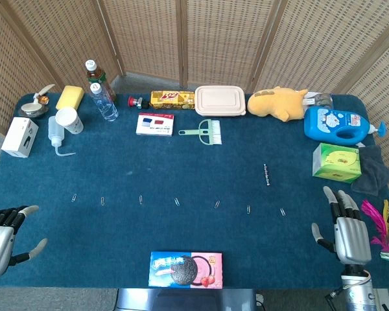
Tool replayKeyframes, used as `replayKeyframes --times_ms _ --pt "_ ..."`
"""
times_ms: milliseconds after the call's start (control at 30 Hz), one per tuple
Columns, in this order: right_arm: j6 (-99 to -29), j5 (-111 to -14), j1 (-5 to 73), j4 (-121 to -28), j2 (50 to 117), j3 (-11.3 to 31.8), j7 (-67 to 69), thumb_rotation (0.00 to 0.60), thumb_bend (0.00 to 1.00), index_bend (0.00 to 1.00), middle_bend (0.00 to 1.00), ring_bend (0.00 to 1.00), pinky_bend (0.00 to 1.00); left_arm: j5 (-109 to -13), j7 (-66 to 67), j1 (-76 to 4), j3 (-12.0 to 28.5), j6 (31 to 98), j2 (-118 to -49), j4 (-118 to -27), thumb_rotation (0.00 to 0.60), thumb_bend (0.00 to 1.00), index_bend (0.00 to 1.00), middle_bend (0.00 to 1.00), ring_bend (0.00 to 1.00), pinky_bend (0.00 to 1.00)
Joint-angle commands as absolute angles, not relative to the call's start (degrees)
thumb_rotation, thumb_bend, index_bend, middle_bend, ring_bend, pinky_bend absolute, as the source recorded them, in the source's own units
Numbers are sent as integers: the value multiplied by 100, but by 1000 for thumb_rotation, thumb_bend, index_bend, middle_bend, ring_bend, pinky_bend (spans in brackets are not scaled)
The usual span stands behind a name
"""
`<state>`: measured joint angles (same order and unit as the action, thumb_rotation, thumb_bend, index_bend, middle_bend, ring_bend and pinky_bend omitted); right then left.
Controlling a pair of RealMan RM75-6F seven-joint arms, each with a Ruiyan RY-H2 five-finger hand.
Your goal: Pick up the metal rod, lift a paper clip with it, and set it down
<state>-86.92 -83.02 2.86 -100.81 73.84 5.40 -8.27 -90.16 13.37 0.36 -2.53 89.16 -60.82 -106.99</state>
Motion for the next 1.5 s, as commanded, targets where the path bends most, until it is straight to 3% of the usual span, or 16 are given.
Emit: replayKeyframes --times_ms 33,533,800,1133,1500 --pt "-8666 -8260 300 -10069 7395 557 -833 596 408 68 162 45 107 -9010 1343 30 -247 8899 -6092 -10701 440 389 225 258 226 186" --pt "-8615 -8362 421 -9987 7342 660 -580 595 408 50 149 45 107 -9083 1467 -3 -180 8913 -6069 -10788 439 390 225 258 210 186" --pt "-8257 -8235 888 -9869 7256 1097 -531 592 407 21 128 45 107 -9150 1383 -127 -112 8800 -5998 -10831 441 390 225 258 208 186" --pt "-7293 -7681 1679 -9841 7279 1537 -784 590 407 0 119 49 107 -9012 1430 -369 39 8500 -5946 -10911 442 390 225 258 208 186" --pt "-6294 -6792 2716 -8923 8023 1775 -1857 587 396 0 65 27 107 -8923 1562 -592 123 8222 -5965 -10995 440 390 225 258 208 186"
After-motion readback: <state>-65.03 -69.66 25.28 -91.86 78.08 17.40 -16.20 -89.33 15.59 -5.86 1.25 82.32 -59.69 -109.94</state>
